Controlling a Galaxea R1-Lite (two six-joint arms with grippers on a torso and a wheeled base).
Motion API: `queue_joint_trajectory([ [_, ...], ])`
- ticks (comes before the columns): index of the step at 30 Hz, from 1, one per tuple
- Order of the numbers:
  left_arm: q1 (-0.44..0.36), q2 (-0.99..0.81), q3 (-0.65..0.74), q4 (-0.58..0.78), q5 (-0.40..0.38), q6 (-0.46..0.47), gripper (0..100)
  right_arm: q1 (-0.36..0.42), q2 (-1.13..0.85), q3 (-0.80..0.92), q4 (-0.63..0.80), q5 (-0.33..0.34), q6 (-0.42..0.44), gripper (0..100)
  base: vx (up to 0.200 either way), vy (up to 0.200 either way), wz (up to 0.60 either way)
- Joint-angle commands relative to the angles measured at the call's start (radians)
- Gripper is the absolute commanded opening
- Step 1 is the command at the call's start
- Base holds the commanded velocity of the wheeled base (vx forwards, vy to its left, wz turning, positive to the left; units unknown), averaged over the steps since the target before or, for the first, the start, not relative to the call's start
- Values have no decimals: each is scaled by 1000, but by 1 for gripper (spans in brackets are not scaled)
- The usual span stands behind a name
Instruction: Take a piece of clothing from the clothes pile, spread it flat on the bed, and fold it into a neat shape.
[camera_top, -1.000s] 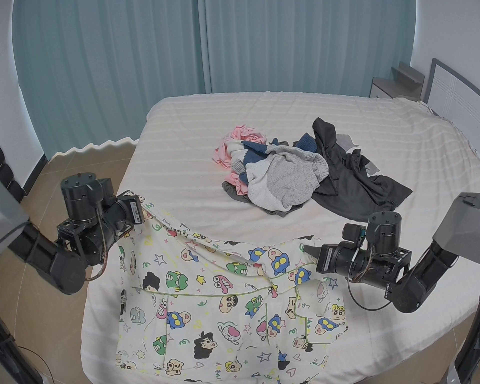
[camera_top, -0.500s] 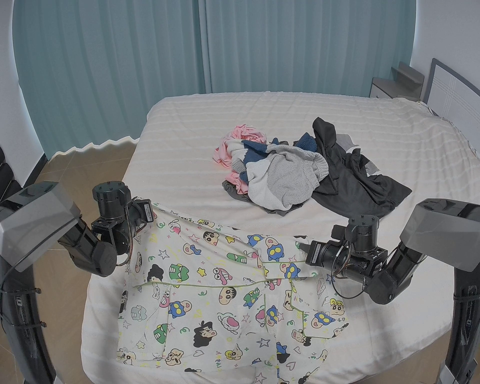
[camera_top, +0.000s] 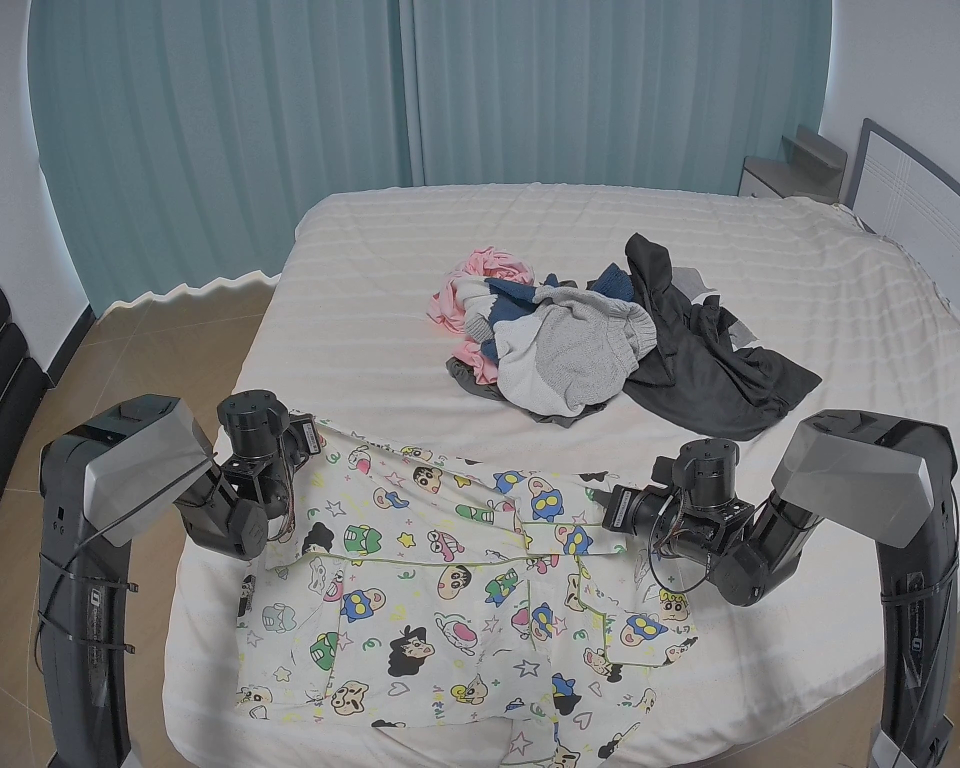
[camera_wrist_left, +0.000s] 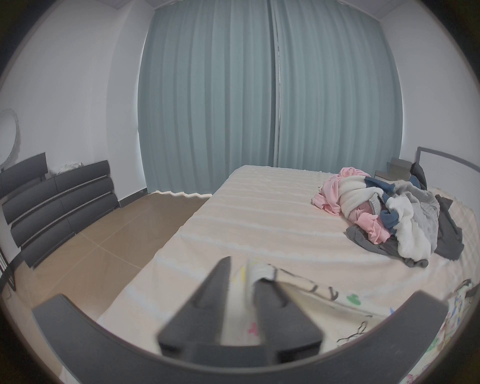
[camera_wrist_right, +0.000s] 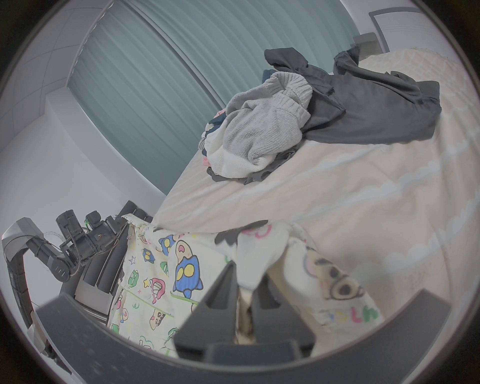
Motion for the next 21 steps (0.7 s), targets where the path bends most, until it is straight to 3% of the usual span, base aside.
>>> queue_joint_trajectory([
  [1,3,28,-35,0,0,-35,100,-3,15,-18,-8,1,1,100,0,0,0],
  [8,29,31,-52,-38,15,-31,100,-15,5,-21,-21,-4,17,100,0,0,0],
  [15,55,24,-57,-169,33,35,100,-33,-103,47,-23,-7,125,100,0,0,0],
  [19,89,31,-40,-228,33,207,100,-3,-170,149,-26,-7,138,100,0,0,0],
  [21,94,41,-40,-256,30,244,100,7,-186,174,-24,-5,139,100,0,0,0],
])
